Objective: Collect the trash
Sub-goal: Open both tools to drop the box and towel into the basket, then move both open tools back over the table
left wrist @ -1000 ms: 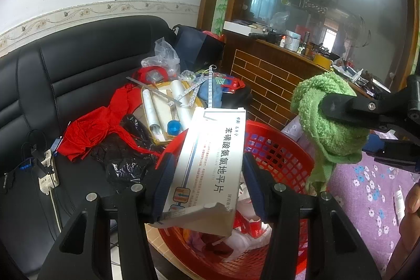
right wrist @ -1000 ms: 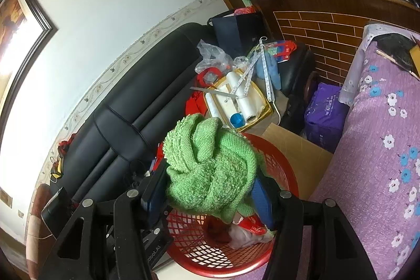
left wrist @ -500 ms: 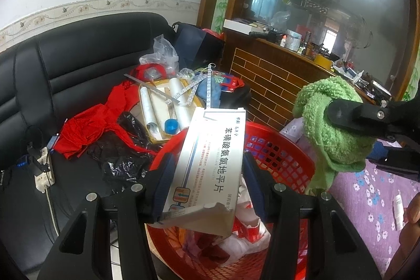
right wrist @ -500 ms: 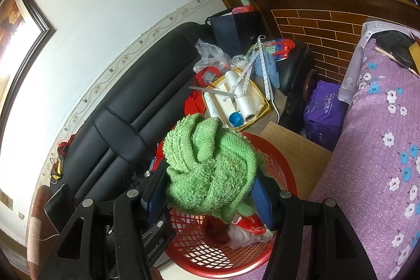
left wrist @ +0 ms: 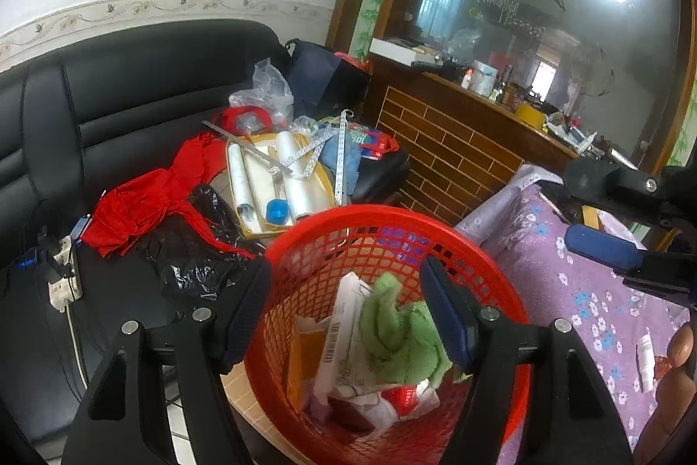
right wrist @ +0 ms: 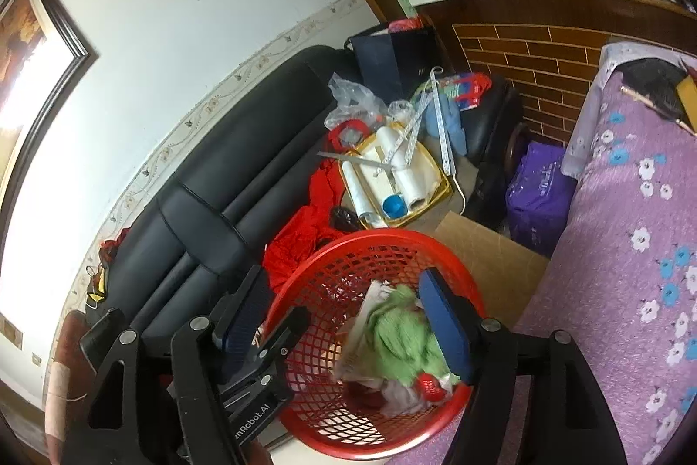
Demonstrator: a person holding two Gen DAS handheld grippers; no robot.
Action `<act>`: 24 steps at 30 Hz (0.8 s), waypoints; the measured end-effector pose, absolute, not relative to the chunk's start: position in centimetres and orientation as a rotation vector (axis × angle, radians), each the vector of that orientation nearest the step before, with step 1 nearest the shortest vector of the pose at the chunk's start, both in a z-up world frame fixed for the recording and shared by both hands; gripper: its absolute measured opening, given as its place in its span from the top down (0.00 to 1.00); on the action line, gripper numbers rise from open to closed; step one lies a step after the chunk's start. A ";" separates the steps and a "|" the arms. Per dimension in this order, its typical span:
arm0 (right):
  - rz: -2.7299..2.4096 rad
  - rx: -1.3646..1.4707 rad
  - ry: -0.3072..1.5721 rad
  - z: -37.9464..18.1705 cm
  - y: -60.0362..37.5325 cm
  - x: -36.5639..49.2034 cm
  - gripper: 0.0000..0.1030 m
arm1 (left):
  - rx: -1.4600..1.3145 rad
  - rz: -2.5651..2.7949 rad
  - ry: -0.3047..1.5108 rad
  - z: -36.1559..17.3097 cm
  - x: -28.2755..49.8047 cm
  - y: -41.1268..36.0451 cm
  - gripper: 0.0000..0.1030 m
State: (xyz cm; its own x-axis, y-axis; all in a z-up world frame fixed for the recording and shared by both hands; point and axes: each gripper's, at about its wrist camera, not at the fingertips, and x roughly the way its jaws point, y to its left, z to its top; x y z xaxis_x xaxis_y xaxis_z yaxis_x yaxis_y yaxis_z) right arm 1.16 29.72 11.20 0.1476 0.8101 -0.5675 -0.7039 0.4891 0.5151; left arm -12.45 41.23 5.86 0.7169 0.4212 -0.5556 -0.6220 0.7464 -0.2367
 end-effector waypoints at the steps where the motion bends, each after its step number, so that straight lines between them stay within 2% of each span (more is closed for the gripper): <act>1: 1.089 0.133 0.903 11.5 29.4 0.9 0.26 | -0.428 0.600 0.494 6.1 -12.8 41.0 0.33; 3: 1.072 0.115 0.888 11.8 28.7 0.5 0.25 | -0.428 0.605 0.484 6.6 -13.4 40.5 0.25; 4: 1.057 0.098 0.880 11.9 28.4 0.3 0.23 | -0.424 0.610 0.476 6.9 -13.9 40.1 0.17; 5: 1.018 0.052 0.861 12.0 27.9 -0.2 0.22 | -0.417 0.618 0.467 7.1 -14.3 39.8 0.13; 14: 0.812 -0.215 0.663 12.3 22.0 -6.2 0.09 | -0.301 0.703 0.433 9.5 -18.3 34.9 0.03; 21: 0.687 -0.328 0.524 12.4 15.4 -11.3 0.02 | -0.180 0.766 0.432 9.7 -20.7 28.6 0.02; 24: 0.647 -0.346 0.501 12.4 12.6 -13.1 0.01 | -0.139 0.761 0.427 9.8 -21.5 25.9 0.02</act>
